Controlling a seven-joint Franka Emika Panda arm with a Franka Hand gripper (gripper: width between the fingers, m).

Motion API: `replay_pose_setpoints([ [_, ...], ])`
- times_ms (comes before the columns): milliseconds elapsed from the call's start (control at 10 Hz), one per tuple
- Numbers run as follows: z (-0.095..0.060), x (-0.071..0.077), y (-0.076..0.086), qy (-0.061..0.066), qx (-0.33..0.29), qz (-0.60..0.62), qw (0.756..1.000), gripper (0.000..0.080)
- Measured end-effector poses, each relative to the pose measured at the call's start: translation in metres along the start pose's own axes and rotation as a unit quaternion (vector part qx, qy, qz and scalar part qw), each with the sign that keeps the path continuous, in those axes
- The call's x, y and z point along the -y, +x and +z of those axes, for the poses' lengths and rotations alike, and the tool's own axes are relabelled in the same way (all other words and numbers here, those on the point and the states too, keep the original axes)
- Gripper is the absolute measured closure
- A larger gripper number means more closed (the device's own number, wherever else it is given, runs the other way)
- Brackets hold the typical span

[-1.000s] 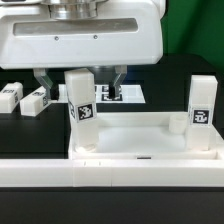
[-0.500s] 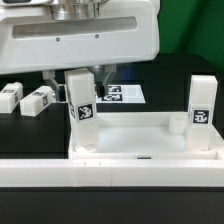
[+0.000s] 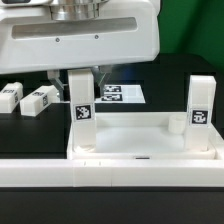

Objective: Assemble desk

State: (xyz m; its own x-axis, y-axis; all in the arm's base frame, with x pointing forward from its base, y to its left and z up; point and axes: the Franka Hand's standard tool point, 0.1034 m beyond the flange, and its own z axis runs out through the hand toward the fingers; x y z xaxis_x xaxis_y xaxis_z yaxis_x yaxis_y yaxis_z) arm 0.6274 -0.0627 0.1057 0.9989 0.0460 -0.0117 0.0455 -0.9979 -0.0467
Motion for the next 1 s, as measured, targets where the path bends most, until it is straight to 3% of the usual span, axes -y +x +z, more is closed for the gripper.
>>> replay_pose_setpoints([
  [400, 0.0008, 0.0009, 0.0019, 0.005, -0.005, 0.223, 0.975, 0.0509],
  [700, 0.0012, -0.0001, 0.0018, 0.007, -0.005, 0.363, 0.932, 0.0509],
  [1000, 0.0011, -0.0012, 0.0020, 0.017, -0.003, 0.480, 0.877, 0.0509],
])
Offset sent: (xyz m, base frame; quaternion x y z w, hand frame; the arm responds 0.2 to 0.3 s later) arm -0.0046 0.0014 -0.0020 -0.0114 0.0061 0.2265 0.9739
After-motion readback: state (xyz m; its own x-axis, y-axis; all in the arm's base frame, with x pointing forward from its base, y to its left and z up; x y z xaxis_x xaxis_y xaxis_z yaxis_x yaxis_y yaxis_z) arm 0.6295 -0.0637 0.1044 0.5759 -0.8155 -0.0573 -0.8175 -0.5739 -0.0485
